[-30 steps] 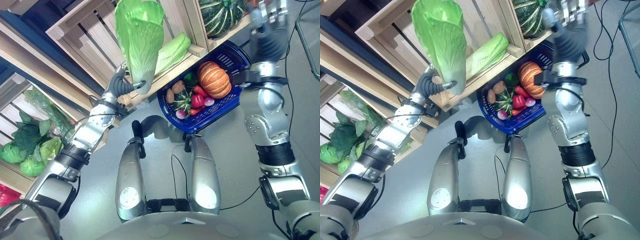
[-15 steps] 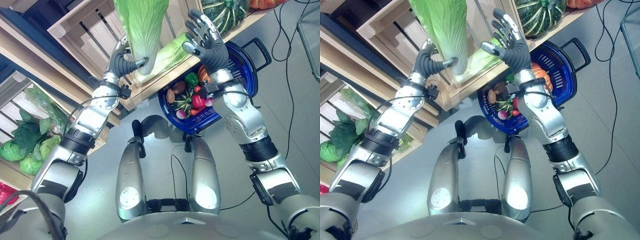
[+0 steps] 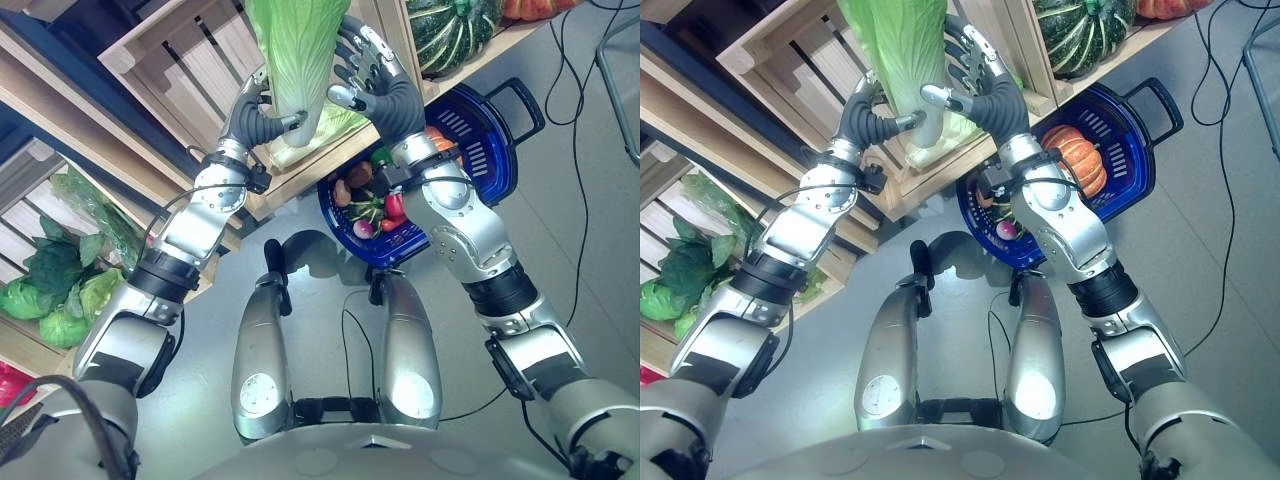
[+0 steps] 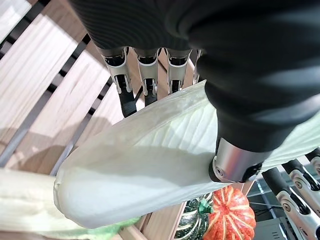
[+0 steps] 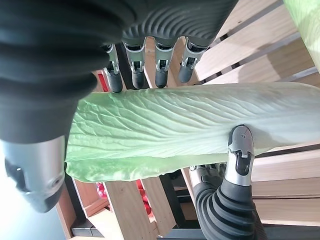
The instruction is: Pick up fruits and vegetables into the basket
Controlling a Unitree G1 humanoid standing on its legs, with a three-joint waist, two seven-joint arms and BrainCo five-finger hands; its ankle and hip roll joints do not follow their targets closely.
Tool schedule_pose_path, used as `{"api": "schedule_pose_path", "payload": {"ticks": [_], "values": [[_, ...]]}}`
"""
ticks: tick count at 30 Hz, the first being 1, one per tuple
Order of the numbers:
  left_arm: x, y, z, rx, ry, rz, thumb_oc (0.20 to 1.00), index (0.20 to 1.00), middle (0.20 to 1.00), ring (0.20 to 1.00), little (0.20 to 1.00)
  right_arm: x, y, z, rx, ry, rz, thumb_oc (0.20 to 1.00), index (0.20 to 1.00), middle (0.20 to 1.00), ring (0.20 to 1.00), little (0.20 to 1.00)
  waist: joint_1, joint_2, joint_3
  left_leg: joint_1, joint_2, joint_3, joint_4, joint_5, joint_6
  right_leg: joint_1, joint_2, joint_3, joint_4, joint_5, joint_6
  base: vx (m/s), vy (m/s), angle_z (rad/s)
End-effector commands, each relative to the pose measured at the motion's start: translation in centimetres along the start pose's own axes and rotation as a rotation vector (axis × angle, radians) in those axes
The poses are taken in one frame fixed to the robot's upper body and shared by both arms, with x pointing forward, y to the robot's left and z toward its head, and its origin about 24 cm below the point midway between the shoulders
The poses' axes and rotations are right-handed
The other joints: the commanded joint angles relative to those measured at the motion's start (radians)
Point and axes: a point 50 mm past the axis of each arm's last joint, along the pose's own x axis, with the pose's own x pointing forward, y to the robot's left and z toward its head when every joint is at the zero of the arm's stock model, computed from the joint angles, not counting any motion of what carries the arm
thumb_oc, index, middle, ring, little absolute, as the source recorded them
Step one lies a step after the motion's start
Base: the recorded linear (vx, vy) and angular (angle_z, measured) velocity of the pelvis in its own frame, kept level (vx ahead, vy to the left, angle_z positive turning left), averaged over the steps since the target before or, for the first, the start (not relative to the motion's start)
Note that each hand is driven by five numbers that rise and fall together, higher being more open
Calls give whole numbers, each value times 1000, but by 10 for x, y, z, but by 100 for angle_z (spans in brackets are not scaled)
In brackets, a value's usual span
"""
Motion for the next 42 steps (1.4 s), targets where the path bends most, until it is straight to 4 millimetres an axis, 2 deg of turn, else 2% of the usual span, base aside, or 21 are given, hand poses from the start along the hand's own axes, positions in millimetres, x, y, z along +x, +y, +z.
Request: {"api": "schedule_pose_path", "payload": {"ticks": [1, 10, 15, 20, 24, 32, 42], "values": [[9, 1, 58, 44, -267, 12, 200, 200, 200, 200, 200, 10, 24, 24, 84, -107, 66, 1000, 1000, 1000, 1000, 1000, -4, -9, -37, 26, -69, 57, 30, -79, 56, 72, 13, -7, -48, -13, 45, 0, 0, 0], [7, -6, 68, 157, -357, 64, 200, 200, 200, 200, 200, 10, 23, 9, 174, -52, -17, 1000, 1000, 1000, 1000, 1000, 2, -20, -37, 27, -71, 54, 20, -71, 57, 77, 13, -14, -62, -2, 44, -1, -11, 3], [6, -5, 69, 199, -352, 165, 200, 200, 200, 200, 200, 11, 17, 2, 211, -44, -144, 1000, 1000, 1000, 1000, 1000, 6, -26, -37, 29, -70, 54, 21, -73, 57, 80, 13, -17, -61, -1, 44, 0, 0, 0], [8, -9, 56, 44, -204, 168, 200, 200, 200, 200, 200, 10, 13, 8, 186, -105, -186, 1000, 1000, 1000, 1000, 1000, 4, -27, -37, 30, -71, 52, 18, -75, 56, 79, 15, -15, -61, -4, 47, 0, 0, 0], [5, -9, 48, -31, -157, 217, 200, 200, 200, 200, 200, 8, 13, 13, 157, -129, -199, 1000, 1000, 1000, 1000, 1000, 2, -24, -37, 31, -72, 51, 14, -73, 58, 78, 17, -12, -63, -2, 47, 0, 0, 0], [-1, 7, 54, 146, -246, 317, 200, 200, 200, 200, 200, 4, 8, 8, 199, -68, -212, 1000, 1000, 1000, 1000, 1000, 8, -20, -37, 31, -78, 44, 17, -73, 57, 84, 15, -14, -64, -5, 43, 0, 0, 0], [0, 6, 69, 403, -373, 327, 200, 200, 200, 200, 200, 7, 17, -6, 276, 23, -146, 1000, 1000, 1000, 1000, 1000, 16, -36, -37, 34, -76, 36, 19, -74, 55, 93, 18, -14, -68, -2, 39, 1, -12, 0]]}}
